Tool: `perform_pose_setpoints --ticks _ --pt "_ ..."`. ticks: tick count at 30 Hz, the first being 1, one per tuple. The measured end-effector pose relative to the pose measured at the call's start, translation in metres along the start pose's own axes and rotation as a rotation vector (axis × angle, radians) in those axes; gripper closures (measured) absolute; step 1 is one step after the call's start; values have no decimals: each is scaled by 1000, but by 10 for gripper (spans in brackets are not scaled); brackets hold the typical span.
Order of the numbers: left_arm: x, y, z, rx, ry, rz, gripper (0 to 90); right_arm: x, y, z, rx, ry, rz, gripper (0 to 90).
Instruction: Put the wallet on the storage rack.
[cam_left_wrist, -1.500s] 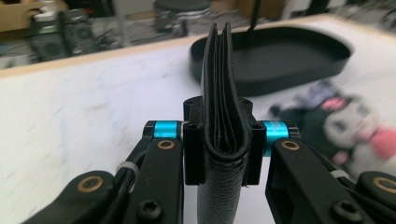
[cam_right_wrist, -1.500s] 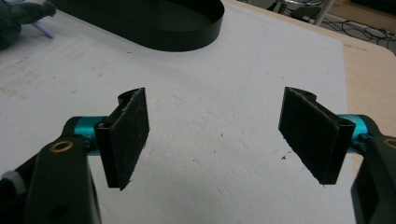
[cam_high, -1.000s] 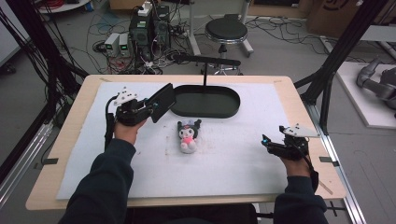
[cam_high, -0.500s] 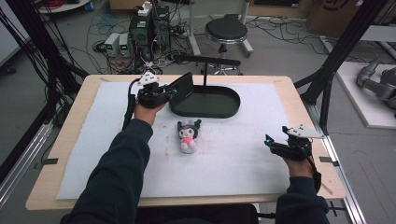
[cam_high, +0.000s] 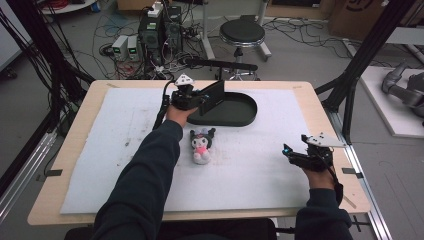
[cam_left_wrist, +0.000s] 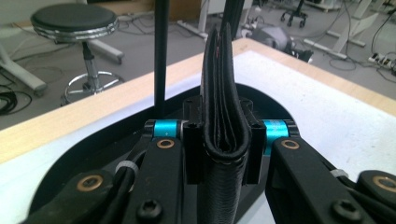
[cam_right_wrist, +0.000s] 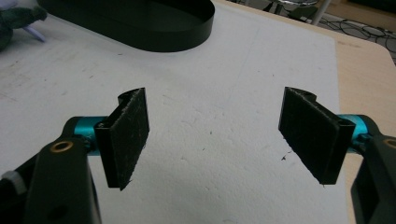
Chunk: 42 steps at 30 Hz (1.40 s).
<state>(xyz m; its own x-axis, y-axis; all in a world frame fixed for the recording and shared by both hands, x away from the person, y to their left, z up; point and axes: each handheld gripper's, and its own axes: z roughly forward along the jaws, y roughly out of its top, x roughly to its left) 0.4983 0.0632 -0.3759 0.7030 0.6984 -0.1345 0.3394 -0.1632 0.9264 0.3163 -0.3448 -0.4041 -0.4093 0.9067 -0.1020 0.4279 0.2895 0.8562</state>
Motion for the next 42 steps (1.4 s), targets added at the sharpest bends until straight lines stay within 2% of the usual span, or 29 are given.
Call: perform_pose_setpoints --ticks 2,9,17,20,21,22,23,25,27,29,35,39,42 --pt "3 -3 9 9 -6 -20 754 -1 -1 0 1 0 3 249" --pt "6 -14 29 55 -14 -40 753 -2 -2 -1 3 -3 8 249" --pt "8 -22 42 62 -64 -78 753 -3 -3 -2 6 -8 9 251" --pt "8 -23 47 77 -44 -76 747 -3 -4 -3 7 -9 7 252" --pt "9 -23 47 86 -25 -73 737 -2 -4 -3 9 -8 11 251" --pt "9 -23 48 96 6 -69 682 -2 -4 -3 6 -11 10 251" --pt "10 -22 47 103 38 -68 590 -3 -4 -3 6 -11 10 252" --pt "13 -21 45 115 85 -72 459 -3 -5 -4 7 -12 12 252" --pt "16 -20 41 127 118 -65 430 -3 -5 -5 6 -13 12 251" --pt "20 -19 34 110 142 -73 414 -3 -5 -5 6 -14 15 252" --pt "23 -13 15 78 138 -77 414 -2 -5 -6 4 -12 10 252" --pt "18 -13 -6 28 122 -80 413 -1 -5 -5 10 -10 9 252" --pt "13 -15 -28 -27 86 -132 353 0 -5 -5 8 -9 -2 251"
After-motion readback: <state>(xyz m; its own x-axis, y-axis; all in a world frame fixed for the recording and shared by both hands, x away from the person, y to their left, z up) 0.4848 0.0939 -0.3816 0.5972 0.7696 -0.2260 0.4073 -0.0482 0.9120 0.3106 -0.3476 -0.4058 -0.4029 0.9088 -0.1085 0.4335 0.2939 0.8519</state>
